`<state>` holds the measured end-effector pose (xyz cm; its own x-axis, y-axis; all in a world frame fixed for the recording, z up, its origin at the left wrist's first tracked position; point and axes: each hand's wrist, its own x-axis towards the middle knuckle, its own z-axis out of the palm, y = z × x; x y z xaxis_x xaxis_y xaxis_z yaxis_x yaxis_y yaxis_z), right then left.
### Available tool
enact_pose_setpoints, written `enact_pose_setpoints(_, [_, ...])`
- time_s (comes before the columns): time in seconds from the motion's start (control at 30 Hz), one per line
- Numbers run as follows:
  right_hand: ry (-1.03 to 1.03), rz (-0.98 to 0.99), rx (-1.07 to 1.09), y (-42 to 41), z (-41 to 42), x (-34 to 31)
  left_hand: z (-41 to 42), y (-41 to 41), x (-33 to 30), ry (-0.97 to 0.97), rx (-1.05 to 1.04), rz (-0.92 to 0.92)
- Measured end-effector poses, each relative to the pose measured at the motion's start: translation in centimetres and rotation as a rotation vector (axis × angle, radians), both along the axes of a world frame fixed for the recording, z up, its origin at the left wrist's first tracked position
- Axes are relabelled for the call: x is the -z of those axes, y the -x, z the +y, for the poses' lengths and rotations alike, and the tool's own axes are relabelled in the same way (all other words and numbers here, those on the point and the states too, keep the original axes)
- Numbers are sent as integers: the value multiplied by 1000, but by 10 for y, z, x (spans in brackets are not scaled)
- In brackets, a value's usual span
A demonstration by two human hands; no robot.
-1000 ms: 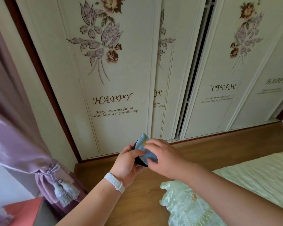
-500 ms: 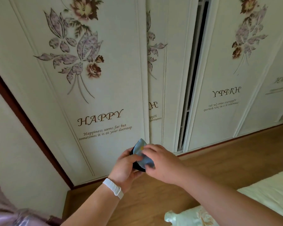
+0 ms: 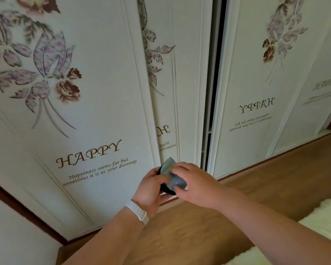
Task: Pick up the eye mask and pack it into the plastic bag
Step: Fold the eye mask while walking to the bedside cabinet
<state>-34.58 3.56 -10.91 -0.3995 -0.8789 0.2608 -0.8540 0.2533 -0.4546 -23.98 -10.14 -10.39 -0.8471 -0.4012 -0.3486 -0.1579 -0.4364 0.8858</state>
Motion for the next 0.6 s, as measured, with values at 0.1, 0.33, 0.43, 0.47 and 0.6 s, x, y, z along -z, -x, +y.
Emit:
enact_pose_setpoints(0.1, [12, 3, 45, 21, -11, 8, -14, 25, 4, 13, 37, -12])
enact_pose_setpoints(0.33, [-37, 5, 151, 75, -49, 24, -66, 93, 21, -2, 177, -14])
enact_pose_setpoints(0.43, [-49, 2, 251, 101, -72, 23, -94, 132, 22, 4, 242, -17])
enact_pose_setpoints(0.47, [-57, 2, 284, 110, -80, 23, -104, 145, 22, 7, 268, -18])
enact_pose_setpoints(0.6, [-91, 45, 394, 142, -110, 19, -139, 196, 21, 3, 367, -6])
